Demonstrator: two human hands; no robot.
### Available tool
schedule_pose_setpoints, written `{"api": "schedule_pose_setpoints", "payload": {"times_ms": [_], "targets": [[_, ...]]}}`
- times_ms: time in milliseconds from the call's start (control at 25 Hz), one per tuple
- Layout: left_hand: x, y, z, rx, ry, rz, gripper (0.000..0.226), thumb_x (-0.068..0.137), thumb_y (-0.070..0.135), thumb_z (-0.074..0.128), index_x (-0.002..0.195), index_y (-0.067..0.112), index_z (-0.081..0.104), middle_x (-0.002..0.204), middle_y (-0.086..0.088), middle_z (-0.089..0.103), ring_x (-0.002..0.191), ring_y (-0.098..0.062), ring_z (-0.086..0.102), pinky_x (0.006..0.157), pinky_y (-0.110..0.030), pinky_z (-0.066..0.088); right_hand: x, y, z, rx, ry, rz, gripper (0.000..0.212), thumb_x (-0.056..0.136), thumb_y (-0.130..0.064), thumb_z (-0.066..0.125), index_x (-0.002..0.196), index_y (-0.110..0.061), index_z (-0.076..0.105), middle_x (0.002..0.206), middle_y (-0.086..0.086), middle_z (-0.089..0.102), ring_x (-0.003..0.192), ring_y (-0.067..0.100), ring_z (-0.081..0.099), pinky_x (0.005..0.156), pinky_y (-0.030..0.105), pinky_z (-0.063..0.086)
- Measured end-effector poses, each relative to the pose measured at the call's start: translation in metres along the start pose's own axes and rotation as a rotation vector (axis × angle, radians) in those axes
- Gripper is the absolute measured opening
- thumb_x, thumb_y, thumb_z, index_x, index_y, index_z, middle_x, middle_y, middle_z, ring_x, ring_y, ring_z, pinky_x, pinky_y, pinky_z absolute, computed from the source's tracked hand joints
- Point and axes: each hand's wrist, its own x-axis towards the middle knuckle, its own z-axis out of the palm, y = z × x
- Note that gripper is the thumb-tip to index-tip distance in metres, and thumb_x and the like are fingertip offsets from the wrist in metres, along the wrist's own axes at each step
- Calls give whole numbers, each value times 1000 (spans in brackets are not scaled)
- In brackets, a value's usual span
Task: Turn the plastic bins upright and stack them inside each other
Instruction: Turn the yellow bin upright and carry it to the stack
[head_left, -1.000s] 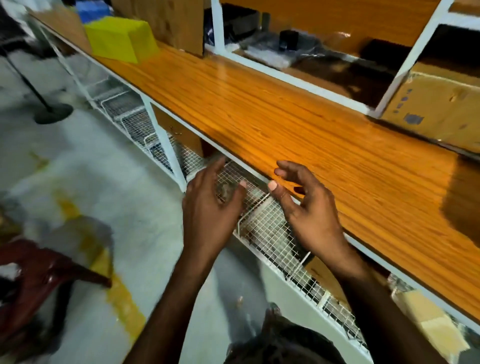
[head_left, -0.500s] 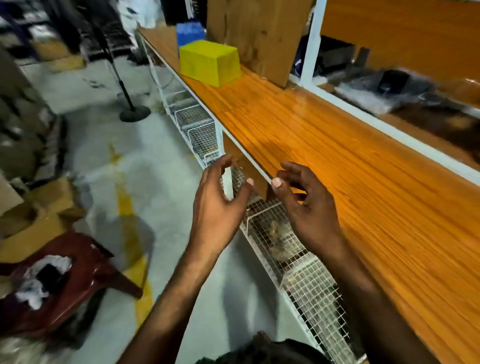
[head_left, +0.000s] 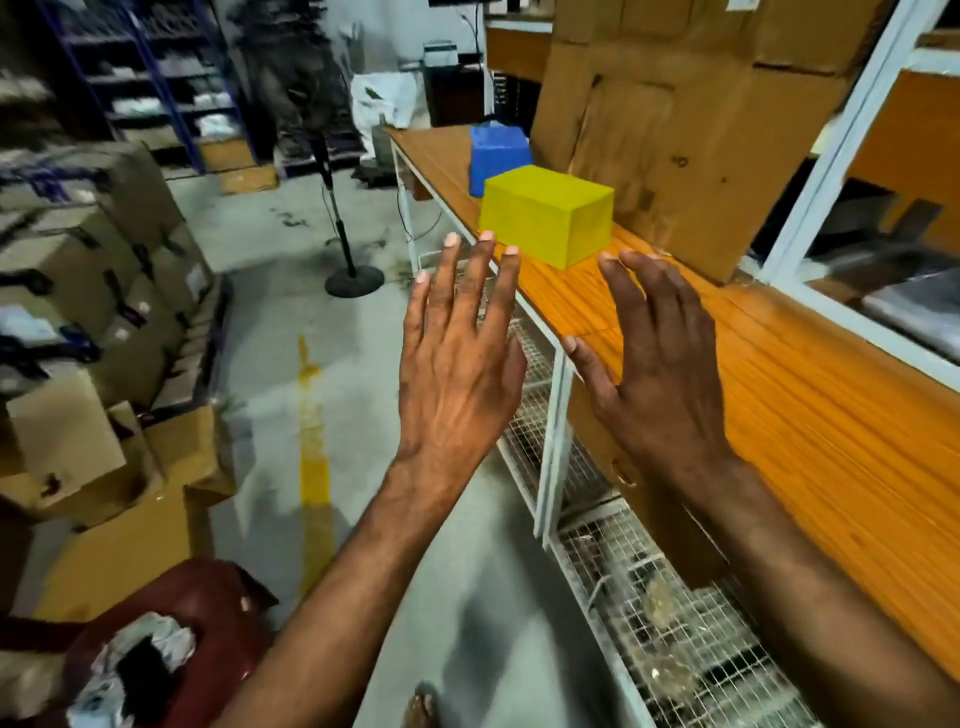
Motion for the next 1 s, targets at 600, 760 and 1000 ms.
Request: {"api": "schedule_pose_setpoints", "payload": {"times_ms": [600, 760, 1000], "targets": [[205, -213, 200, -505, -306, -127, 62, 92, 48, 59, 148, 24, 47, 150, 2, 54, 139, -21, 47, 110, -38, 41, 198, -37, 264, 453, -76, 470, 47, 96, -42, 68, 141, -32, 56, 140, -16, 57, 132, 5, 51, 107, 37, 47], [267, -234, 286, -537, -366, -104, 62, 92, 51, 59, 147, 27, 49, 148, 3, 56, 138, -20, 48, 108, -38, 43, 251, 16, 332, 432, -24, 508, 42, 95, -38, 71, 136, -31, 60, 129, -20, 57, 124, 2, 52, 103, 34, 47], [376, -250, 398, -661, -457, -50, 57, 93, 46, 64, 144, 26, 52, 144, 3, 58, 132, -18, 52, 103, -35, 45, 347, 86, 412, 348, 5, 593, 38, 92, -30, 75, 129, -28, 66, 127, -16, 60, 125, 13, 57, 102, 42, 50]]}}
